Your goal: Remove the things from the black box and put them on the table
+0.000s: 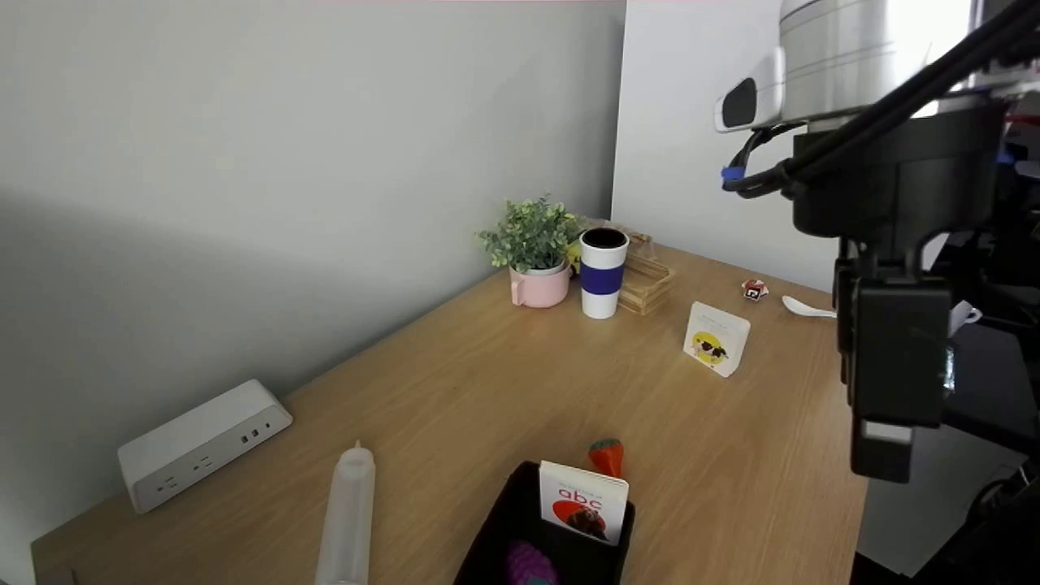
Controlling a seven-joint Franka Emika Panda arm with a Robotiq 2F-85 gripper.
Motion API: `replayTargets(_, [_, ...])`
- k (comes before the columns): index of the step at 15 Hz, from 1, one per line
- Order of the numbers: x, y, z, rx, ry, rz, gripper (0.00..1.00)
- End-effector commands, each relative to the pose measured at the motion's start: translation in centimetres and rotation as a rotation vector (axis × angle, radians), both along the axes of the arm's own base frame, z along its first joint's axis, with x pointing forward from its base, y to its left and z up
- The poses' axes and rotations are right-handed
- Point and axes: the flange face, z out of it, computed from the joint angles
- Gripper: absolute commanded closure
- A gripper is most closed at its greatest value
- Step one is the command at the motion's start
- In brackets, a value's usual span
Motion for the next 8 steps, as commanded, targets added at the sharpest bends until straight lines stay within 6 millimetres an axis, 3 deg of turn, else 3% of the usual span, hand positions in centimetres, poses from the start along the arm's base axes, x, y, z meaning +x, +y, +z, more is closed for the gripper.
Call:
replayTargets(1, [0.3, -0.5, 0.1, 0.006, -0.054, -0.036, 0.00])
replayTargets(5, [3.6, -0.6, -2.5, 0.051, -0.122, -0.064, 0.00])
replayTargets(8, [5.7, 0.1, -5.7, 0.051, -0.130, -0.066, 0.00])
